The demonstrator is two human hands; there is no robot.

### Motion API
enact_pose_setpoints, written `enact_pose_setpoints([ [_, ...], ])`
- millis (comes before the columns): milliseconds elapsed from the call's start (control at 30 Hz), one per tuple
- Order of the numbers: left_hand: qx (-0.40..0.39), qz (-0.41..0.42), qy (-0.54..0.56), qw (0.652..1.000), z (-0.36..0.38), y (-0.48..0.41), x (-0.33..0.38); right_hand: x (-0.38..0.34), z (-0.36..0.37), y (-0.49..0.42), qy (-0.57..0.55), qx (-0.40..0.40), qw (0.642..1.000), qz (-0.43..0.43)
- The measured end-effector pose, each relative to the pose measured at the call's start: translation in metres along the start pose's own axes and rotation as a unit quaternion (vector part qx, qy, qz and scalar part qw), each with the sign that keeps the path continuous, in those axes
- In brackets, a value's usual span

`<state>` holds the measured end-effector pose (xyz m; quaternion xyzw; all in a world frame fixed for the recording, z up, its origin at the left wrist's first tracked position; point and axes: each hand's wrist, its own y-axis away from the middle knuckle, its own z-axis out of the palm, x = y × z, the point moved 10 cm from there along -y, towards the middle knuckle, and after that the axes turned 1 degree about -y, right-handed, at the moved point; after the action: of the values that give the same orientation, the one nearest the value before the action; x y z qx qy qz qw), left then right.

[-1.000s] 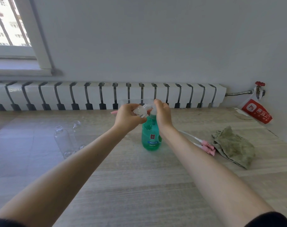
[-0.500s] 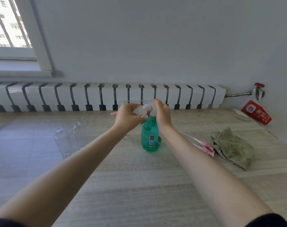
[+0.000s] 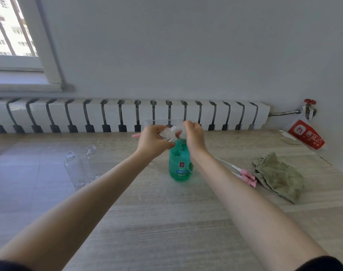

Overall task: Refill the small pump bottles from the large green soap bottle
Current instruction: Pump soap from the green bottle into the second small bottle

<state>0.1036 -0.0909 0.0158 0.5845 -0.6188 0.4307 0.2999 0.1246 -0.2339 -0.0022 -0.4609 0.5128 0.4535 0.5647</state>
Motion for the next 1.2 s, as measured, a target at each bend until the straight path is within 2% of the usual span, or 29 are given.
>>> enact_pose_setpoints([
  [667,-0.009,0.005,0.021,1.0,-0.003,0.007,0.012,0.003,0.001,0.003,-0.006,0.018,1.0,0.013],
  [1200,-0.001,0.0,0.012,1.0,-0.002,0.005,0.005,-0.009,0.001,0.006,-0.004,0.015,1.0,-0.016],
])
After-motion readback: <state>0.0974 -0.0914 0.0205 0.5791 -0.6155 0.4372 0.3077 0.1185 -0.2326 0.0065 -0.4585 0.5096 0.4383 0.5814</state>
